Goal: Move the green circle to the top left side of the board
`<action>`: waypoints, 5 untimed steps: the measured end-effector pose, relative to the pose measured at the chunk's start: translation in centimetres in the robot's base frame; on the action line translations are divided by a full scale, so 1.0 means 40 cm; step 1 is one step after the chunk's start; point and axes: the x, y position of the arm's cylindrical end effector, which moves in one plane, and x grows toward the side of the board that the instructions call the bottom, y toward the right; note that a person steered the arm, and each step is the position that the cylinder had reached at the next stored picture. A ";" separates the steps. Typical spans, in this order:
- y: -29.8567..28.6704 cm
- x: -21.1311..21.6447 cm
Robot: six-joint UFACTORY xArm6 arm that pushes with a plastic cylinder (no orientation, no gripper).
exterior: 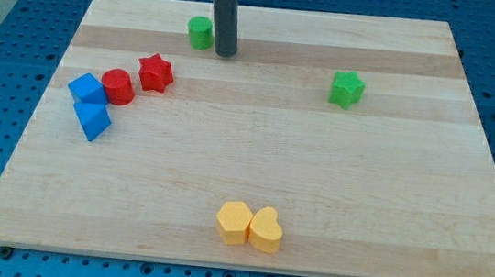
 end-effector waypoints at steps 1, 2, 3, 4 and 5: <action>-0.005 -0.045; -0.021 -0.057; -0.079 -0.057; -0.129 -0.057; -0.169 -0.057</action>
